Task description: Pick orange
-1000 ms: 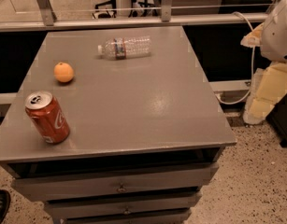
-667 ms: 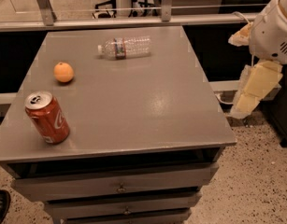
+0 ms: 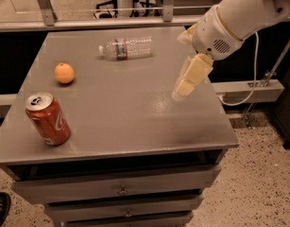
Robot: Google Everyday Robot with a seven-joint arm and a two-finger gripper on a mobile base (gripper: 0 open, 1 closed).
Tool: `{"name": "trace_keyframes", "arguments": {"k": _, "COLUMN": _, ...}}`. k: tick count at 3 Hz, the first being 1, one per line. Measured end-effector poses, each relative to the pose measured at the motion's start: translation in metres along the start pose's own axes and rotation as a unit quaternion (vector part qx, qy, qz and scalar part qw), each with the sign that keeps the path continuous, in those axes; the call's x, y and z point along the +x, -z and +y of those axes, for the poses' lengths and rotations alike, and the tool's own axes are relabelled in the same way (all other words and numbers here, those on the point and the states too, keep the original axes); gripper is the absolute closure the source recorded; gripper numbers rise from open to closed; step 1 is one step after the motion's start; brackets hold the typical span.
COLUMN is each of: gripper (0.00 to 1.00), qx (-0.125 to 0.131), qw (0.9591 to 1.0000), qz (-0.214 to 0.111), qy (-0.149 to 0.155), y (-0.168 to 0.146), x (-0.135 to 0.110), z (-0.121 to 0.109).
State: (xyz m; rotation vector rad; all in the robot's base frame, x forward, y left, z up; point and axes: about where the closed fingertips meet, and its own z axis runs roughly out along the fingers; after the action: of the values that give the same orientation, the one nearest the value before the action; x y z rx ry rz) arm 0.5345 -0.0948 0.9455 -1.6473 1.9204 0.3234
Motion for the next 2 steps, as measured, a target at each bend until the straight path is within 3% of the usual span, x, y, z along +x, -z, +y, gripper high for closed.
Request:
{"name": "trace_keyframes", "arguments": {"k": 1, "gripper": 0.0, "qx": 0.0, "qw": 1.0, "qz": 0.0, "qy": 0.0, "y": 0.0, "x": 0.0, "z": 0.0}}
{"name": "trace_keyframes", "arguments": {"k": 2, "gripper": 0.0, "qx": 0.013, "qw": 0.9996, "qz": -0.024, "qy": -0.002, "y": -0.0045, "x": -0.0076, "z": -0.0074}}
